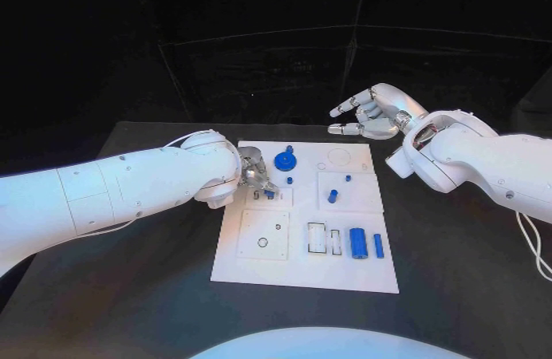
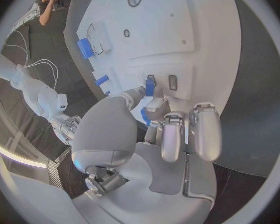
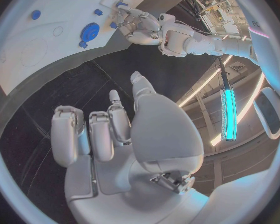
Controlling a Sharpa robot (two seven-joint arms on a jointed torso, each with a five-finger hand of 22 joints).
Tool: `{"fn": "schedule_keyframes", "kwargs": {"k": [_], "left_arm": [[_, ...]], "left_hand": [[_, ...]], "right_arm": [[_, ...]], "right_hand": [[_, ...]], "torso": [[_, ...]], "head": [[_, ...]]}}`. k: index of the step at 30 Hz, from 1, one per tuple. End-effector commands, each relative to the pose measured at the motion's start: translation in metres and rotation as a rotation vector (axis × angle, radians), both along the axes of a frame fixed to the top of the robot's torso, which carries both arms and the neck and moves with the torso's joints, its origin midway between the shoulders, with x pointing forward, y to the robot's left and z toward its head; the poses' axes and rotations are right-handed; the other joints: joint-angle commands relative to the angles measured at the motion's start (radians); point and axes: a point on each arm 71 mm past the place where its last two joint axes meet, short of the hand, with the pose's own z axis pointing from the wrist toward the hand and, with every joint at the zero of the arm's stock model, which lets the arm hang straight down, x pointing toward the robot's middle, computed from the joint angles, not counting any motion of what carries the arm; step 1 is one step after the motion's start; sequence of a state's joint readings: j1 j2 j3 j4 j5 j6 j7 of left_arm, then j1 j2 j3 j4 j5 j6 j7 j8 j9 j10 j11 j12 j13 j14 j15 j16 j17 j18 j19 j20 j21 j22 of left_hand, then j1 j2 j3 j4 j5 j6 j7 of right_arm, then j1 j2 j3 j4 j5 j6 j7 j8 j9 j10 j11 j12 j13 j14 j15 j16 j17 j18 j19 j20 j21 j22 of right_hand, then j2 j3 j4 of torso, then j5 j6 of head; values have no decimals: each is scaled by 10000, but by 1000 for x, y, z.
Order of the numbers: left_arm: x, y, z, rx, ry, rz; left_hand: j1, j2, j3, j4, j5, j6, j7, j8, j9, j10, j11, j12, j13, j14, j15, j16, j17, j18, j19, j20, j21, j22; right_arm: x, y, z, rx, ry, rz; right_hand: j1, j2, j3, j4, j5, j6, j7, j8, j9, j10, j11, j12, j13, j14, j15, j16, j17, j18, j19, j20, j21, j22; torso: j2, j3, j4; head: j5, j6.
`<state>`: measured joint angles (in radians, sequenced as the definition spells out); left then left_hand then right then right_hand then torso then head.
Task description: Assemble the parts on the task board
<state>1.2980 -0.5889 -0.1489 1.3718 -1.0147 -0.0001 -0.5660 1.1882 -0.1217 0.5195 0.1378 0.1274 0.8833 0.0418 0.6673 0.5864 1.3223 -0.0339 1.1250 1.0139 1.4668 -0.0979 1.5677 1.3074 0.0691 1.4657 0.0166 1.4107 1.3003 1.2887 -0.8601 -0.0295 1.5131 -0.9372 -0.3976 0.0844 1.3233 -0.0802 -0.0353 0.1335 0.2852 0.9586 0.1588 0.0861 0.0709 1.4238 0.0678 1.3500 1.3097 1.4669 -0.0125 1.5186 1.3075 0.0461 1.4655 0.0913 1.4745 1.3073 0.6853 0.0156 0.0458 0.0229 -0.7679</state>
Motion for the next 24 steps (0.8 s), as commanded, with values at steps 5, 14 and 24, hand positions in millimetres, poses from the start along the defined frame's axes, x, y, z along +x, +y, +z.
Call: {"fn": "schedule_keyframes", "kwargs": {"k": [5,14,24], "left_arm": [[-1,3,-2,433,256,-127],[-2,3,-3,531,379,-205],[-1,4,-3,558,381,-161]], "left_hand": [[96,2,1773,-1693,26,41,18,45,14,76,19,9,5,1040,66,31,2634,-147,102,19,28,23],[78,-16,1804,-1705,39,56,15,53,21,95,16,27,22,1040,64,31,2634,-150,108,18,37,40],[-221,-108,1805,-1611,28,190,-61,114,60,200,-30,116,103,1040,42,31,2634,-161,136,5,75,110]], "right_arm": [[0,2,2,39,-44,147],[0,2,1,39,-36,174],[0,3,1,42,-38,190]], "right_hand": [[26,100,-56,-31,48,34,-64,47,11,-50,-17,-52,764,759,25,-67,1465,5,38,46,-51,393],[26,100,-56,-31,48,34,-64,47,11,-50,-17,-52,764,759,25,-67,1465,5,38,46,-51,393],[26,100,-56,-31,48,34,-64,47,11,-50,-17,-52,764,759,25,-67,1465,5,38,46,-51,393]], "torso": [[-3,4,5],[1,0,10],[-2,7,1]], "head": [[9,-20],[11,-37],[29,-40]]}}
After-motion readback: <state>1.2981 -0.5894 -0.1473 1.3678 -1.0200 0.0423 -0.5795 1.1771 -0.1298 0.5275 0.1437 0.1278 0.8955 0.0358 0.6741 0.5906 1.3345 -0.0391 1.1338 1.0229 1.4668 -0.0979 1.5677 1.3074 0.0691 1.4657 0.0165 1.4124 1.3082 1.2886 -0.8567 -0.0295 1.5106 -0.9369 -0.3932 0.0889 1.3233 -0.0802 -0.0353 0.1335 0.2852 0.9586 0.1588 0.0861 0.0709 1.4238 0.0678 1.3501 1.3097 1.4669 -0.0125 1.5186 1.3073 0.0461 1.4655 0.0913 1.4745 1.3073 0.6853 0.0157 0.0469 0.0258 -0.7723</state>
